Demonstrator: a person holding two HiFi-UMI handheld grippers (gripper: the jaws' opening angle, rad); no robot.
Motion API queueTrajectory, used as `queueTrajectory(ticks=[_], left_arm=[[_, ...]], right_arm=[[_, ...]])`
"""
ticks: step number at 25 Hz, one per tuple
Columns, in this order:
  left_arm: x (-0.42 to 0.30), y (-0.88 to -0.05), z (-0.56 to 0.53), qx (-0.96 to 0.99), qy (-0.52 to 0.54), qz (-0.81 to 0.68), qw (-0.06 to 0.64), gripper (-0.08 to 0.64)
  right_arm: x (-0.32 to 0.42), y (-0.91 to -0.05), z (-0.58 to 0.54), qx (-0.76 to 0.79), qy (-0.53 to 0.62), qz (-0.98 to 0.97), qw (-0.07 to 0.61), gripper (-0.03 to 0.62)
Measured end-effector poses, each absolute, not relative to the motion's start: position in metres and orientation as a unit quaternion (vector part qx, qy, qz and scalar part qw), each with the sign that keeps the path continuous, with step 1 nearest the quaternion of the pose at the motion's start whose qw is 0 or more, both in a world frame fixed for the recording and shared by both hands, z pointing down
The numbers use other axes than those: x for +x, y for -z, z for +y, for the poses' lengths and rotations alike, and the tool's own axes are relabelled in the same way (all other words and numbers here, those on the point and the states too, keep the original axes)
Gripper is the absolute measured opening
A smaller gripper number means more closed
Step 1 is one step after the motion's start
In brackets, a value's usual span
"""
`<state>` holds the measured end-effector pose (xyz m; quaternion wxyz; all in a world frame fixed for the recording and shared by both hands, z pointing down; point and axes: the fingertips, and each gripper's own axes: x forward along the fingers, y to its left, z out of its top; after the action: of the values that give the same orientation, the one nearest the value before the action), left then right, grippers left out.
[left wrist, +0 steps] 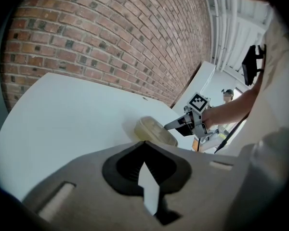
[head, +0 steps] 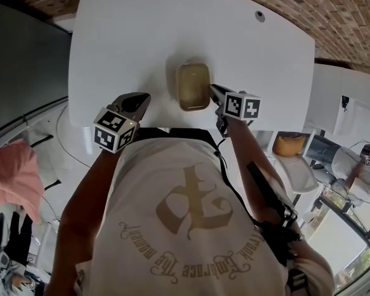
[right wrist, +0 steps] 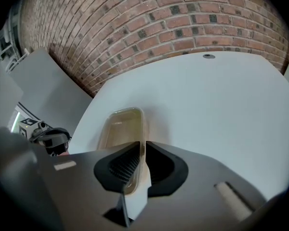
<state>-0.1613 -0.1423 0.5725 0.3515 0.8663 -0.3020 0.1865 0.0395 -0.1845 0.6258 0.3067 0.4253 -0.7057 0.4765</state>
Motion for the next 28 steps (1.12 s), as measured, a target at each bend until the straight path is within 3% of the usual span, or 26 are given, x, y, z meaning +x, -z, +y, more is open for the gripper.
queueTrajectory(ticks=[28], left_arm=[[-0.171, -0.565, -0.122, 0.879, -0.184, -0.287, 0.333, 0.003]], right_arm=[[0.042, -0.597, -0.182, 0.463, -0.464, -0.711, 0.255, 0.023]])
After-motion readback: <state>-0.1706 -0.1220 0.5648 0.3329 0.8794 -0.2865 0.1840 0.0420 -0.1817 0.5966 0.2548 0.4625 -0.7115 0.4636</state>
